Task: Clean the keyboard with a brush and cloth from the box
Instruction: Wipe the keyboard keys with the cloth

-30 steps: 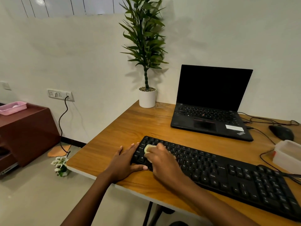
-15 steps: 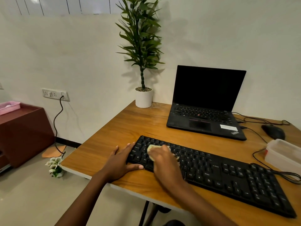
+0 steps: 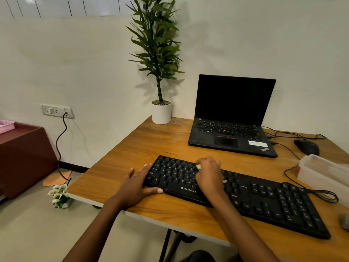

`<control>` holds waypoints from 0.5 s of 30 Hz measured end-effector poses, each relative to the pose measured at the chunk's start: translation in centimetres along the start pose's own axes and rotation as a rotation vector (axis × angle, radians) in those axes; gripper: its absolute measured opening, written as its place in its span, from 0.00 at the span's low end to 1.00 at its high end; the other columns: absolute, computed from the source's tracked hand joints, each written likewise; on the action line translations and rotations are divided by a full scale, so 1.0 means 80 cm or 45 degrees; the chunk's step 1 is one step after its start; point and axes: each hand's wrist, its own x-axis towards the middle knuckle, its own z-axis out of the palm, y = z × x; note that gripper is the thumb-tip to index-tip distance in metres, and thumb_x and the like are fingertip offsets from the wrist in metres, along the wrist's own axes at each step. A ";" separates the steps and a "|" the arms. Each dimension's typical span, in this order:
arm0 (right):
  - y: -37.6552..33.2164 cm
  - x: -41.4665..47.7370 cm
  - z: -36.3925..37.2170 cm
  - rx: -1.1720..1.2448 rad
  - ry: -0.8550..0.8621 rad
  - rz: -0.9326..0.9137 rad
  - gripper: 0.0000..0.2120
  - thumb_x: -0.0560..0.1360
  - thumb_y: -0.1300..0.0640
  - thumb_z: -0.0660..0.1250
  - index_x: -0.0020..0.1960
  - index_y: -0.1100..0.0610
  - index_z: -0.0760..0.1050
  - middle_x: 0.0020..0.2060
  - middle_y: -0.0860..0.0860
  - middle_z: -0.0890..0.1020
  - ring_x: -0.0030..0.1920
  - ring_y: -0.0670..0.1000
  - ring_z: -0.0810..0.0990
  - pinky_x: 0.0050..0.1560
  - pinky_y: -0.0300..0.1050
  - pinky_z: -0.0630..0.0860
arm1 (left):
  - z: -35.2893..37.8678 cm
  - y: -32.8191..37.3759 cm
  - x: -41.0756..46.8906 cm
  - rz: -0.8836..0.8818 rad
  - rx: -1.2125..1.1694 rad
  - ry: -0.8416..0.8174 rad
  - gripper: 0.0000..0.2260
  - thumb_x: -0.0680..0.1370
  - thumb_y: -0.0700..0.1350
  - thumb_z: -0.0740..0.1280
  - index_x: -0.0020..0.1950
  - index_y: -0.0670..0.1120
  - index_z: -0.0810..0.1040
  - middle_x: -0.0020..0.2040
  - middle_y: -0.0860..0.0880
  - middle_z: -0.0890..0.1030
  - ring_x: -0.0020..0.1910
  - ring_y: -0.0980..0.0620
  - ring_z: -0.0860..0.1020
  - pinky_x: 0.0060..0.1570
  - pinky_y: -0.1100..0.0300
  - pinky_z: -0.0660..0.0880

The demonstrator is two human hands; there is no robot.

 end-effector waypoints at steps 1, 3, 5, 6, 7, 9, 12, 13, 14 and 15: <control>-0.013 -0.007 0.007 0.064 -0.033 -0.057 0.18 0.74 0.68 0.62 0.62 0.56 0.75 0.60 0.49 0.75 0.64 0.51 0.66 0.62 0.40 0.66 | 0.000 0.001 -0.001 -0.001 0.004 0.005 0.63 0.49 0.85 0.43 0.77 0.51 0.46 0.77 0.49 0.57 0.76 0.56 0.52 0.73 0.56 0.40; -0.043 -0.026 0.013 0.168 -0.160 -0.206 0.19 0.74 0.69 0.61 0.62 0.55 0.75 0.60 0.49 0.75 0.63 0.49 0.67 0.61 0.40 0.67 | -0.001 0.003 -0.002 -0.004 0.007 0.023 0.64 0.49 0.85 0.43 0.77 0.51 0.47 0.77 0.49 0.57 0.76 0.56 0.52 0.73 0.57 0.41; -0.051 -0.037 0.009 0.320 -0.274 -0.285 0.18 0.73 0.71 0.62 0.59 0.58 0.78 0.58 0.50 0.78 0.60 0.49 0.72 0.60 0.39 0.70 | -0.002 0.004 -0.003 -0.005 0.004 0.022 0.64 0.48 0.85 0.43 0.77 0.51 0.47 0.77 0.48 0.58 0.76 0.56 0.52 0.73 0.57 0.41; -0.046 -0.035 -0.001 0.478 -0.293 -0.246 0.16 0.72 0.72 0.63 0.56 0.59 0.79 0.55 0.51 0.80 0.56 0.48 0.75 0.59 0.39 0.73 | -0.003 0.004 -0.003 -0.006 0.000 0.019 0.64 0.48 0.85 0.43 0.77 0.51 0.47 0.77 0.48 0.57 0.76 0.56 0.51 0.73 0.57 0.41; -0.034 -0.029 -0.013 0.604 -0.249 -0.202 0.14 0.72 0.72 0.64 0.54 0.61 0.80 0.51 0.50 0.81 0.52 0.48 0.77 0.56 0.40 0.75 | -0.004 0.005 -0.005 -0.009 -0.006 0.012 0.64 0.48 0.85 0.43 0.77 0.51 0.47 0.77 0.48 0.57 0.76 0.55 0.51 0.73 0.57 0.41; 0.003 -0.009 -0.038 0.535 0.000 -0.103 0.13 0.71 0.70 0.67 0.54 0.61 0.79 0.50 0.49 0.79 0.53 0.49 0.75 0.55 0.40 0.74 | -0.005 0.007 -0.006 -0.011 -0.016 0.018 0.64 0.48 0.85 0.43 0.77 0.51 0.46 0.77 0.48 0.57 0.76 0.55 0.51 0.73 0.57 0.41; 0.059 0.014 -0.058 -0.014 0.235 0.096 0.15 0.74 0.67 0.65 0.59 0.58 0.77 0.57 0.51 0.77 0.60 0.52 0.70 0.56 0.40 0.69 | -0.005 0.008 -0.006 -0.023 -0.001 0.022 0.65 0.47 0.85 0.43 0.77 0.51 0.45 0.77 0.49 0.56 0.76 0.54 0.51 0.73 0.57 0.41; 0.066 0.016 -0.055 -0.122 0.194 0.143 0.15 0.75 0.66 0.64 0.60 0.57 0.76 0.58 0.52 0.76 0.61 0.52 0.69 0.57 0.41 0.69 | -0.006 0.009 -0.006 -0.023 -0.001 0.021 0.65 0.47 0.85 0.42 0.77 0.51 0.45 0.77 0.49 0.56 0.76 0.55 0.51 0.73 0.58 0.41; 0.066 0.013 -0.048 -0.145 0.134 0.167 0.15 0.75 0.66 0.63 0.60 0.57 0.76 0.59 0.51 0.75 0.62 0.52 0.68 0.59 0.41 0.69 | -0.006 0.008 -0.006 -0.020 -0.005 0.017 0.65 0.47 0.85 0.42 0.77 0.51 0.45 0.77 0.49 0.56 0.76 0.55 0.51 0.73 0.58 0.41; 0.061 0.007 -0.039 -0.153 0.094 0.153 0.14 0.75 0.66 0.62 0.59 0.56 0.76 0.59 0.50 0.75 0.63 0.51 0.67 0.61 0.41 0.68 | -0.006 0.007 -0.005 -0.022 -0.011 0.014 0.65 0.46 0.85 0.42 0.77 0.51 0.45 0.77 0.49 0.56 0.75 0.56 0.51 0.73 0.58 0.41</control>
